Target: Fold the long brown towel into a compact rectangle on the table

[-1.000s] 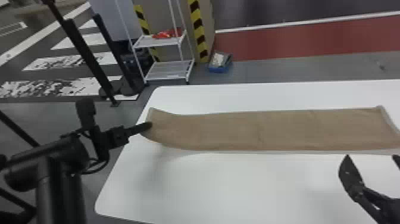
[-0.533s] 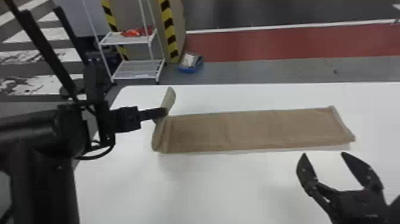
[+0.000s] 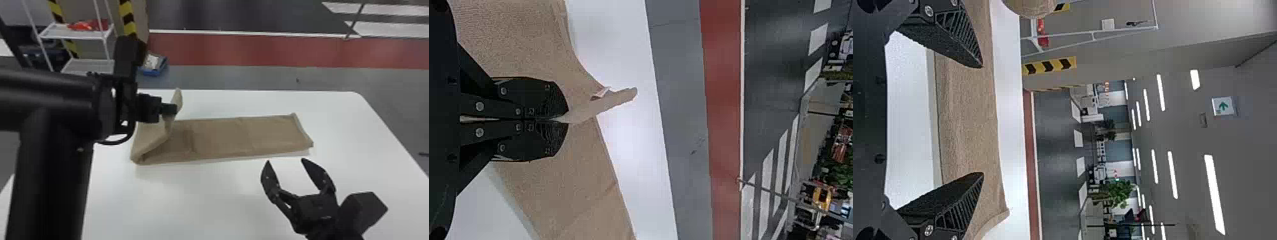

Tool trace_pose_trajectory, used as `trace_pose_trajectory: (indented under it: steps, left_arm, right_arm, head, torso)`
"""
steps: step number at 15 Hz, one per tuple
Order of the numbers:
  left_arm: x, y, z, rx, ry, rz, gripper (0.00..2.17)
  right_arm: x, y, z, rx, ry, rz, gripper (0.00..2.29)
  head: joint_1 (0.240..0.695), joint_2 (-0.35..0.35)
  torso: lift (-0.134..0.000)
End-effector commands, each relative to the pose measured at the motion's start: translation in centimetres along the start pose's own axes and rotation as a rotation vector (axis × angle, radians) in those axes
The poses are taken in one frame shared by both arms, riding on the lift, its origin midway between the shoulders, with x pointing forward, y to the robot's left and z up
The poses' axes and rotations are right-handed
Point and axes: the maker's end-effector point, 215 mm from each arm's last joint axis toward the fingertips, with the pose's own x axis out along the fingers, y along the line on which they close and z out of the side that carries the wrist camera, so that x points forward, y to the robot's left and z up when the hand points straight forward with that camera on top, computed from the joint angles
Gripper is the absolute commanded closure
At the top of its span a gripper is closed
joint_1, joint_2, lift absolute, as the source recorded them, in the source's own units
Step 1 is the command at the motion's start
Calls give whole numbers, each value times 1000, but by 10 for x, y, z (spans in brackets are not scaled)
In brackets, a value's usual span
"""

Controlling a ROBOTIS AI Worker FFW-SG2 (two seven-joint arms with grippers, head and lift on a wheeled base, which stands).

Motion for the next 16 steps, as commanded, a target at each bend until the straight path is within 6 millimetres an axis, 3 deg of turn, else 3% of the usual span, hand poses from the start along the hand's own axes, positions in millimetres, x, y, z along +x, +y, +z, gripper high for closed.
trace_pose_trajectory:
  steps: [1, 3, 6, 7, 9, 10, 16]
  left_arm:
    - [20, -14, 4, 60, -8, 7, 2145]
    - [29, -16, 8, 85, -13, 35, 2145]
    - [41, -35, 16, 145, -50, 52, 2142]
    - [44, -45, 16, 162, -64, 42, 1828]
    - [51, -71, 13, 202, -100, 7, 113]
    - [53, -78, 8, 211, -94, -5, -1]
    - [53, -87, -5, 203, -109, -33, 33]
  right_arm:
    - [1, -1, -2, 12, 3, -7, 113]
    - [2, -1, -2, 14, 2, -7, 113]
    - [4, 0, -3, 14, 3, -4, 113]
    - [4, 0, -3, 14, 3, -4, 113]
    - [5, 0, -5, 15, 6, -3, 113]
    - [5, 1, -4, 16, 4, -3, 113]
    - [12, 5, -2, 17, 5, 8, 110]
  head:
    - [695, -69]
    - [695, -78]
    - [695, -92]
    - [695, -98]
    - [695, -117]
    - [695, -127]
    - [695, -175]
  torso:
    - [-123]
    - [-123]
    - [-123]
    - [-123]
    - [-123]
    - [-123]
    - [-123]
